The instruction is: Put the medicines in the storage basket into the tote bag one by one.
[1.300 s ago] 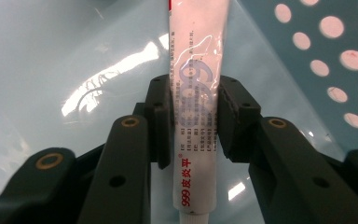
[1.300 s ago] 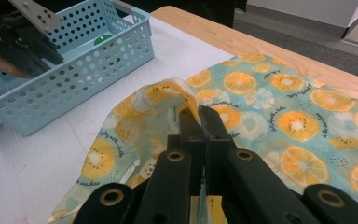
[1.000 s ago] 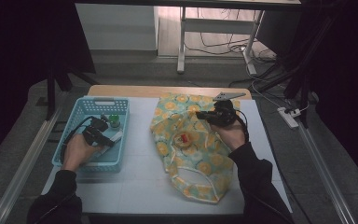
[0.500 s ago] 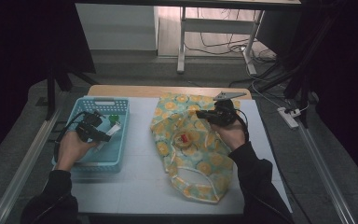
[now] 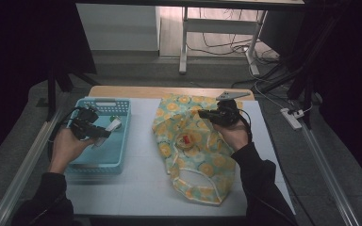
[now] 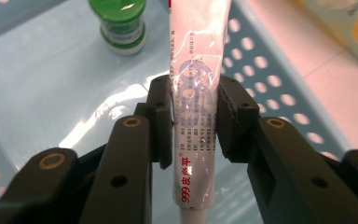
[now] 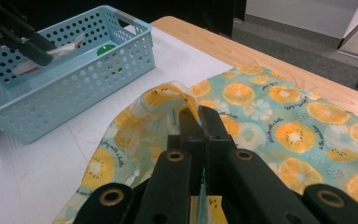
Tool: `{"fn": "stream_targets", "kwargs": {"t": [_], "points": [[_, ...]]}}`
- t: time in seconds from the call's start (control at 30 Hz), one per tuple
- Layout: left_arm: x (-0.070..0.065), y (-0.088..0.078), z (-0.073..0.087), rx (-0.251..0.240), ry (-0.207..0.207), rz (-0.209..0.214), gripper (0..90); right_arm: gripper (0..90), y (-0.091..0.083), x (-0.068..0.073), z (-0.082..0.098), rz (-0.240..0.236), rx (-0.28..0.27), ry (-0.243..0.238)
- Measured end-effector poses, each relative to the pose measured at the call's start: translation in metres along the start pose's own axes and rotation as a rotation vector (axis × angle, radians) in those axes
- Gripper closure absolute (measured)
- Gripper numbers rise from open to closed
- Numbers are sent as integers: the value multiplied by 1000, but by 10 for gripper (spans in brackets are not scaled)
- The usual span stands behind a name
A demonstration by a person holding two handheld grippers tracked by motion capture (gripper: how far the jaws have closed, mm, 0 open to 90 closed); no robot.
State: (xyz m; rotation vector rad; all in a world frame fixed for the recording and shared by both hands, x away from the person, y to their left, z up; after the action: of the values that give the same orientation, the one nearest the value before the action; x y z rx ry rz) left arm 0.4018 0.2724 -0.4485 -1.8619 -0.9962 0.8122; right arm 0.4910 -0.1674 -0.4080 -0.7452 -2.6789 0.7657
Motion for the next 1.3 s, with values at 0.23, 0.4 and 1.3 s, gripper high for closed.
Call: {"fn": "stream_targets", "kwargs": {"t": [0.23, 0.4, 1.3], "points": [[-20, -9, -7, -33, 62, 25, 690, 898, -2, 2, -4, -2, -9, -9], [-42, -10, -14, -45, 118, 54, 690, 898, -2, 4, -6, -2, -10, -13], [-144, 34, -61, -37, 327, 191, 690, 898, -3, 1, -6, 2, -13, -11]]}}
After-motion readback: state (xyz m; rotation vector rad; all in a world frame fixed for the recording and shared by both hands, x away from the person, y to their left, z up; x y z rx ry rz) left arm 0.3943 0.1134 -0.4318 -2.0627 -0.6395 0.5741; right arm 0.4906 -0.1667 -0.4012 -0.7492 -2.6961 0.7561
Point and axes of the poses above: each handheld gripper's, and its own axes: y roughly forward along the jaws, z roughly out of its underside, x roughly to its left, the point moved 1 cm from there along y, roughly forward along the jaws, and after that the axes turned 2 degrees about x, right-handed, at the moved point
